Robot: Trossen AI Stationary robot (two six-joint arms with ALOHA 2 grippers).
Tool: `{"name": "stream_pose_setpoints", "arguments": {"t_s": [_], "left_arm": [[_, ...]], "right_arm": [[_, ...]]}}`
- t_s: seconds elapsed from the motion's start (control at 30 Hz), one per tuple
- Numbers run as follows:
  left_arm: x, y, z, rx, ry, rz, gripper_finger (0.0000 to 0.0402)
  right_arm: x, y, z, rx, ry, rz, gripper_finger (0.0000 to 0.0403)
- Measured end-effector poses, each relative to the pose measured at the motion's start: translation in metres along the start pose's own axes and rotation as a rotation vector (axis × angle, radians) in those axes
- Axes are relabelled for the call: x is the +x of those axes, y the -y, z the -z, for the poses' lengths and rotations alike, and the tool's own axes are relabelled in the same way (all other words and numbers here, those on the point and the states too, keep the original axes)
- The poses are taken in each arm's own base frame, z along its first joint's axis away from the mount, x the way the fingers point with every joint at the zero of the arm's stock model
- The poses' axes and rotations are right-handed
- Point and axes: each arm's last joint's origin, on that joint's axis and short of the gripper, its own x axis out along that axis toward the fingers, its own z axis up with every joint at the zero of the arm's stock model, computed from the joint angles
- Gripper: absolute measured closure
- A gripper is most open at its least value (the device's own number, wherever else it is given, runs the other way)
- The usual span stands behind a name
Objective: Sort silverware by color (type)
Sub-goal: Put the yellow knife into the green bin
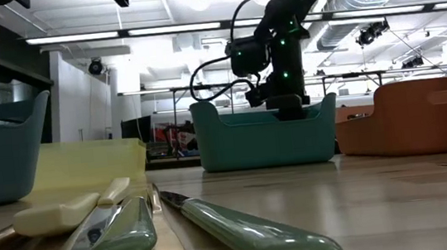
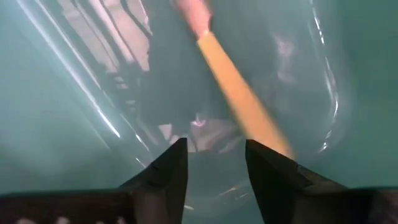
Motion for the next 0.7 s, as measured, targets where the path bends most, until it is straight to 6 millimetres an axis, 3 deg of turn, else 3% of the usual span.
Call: {"name": "stream_pose_setpoints", "arguments": {"t_s": [0.17,0.37,0.53,0.7], "left_arm": [[0.000,0.000,0.001,0.000,-0.012,-0.001,0.0287],[0.000,0.000,0.004,0.016,-0.043,0.000,0.0287],[0.000,0.000,0.004,0.015,-0.045,-0.003,0.0287],[0.000,0.000,0.005,-0.018,-0.053,-0.003,0.0287]], "right_arm": [[-0.017,0.000,-0.007,-0.030,0.046,-0.001,0.0240],[-0.073,-0.005,-0.001,-0.060,0.246,0.005,0.0239],[-0.119,-0.013,0.032,-0.031,0.498,-0.015,0.0238],[-0.138,-0.036,0.085,0.002,0.781,-0.119,0.0238]]}}
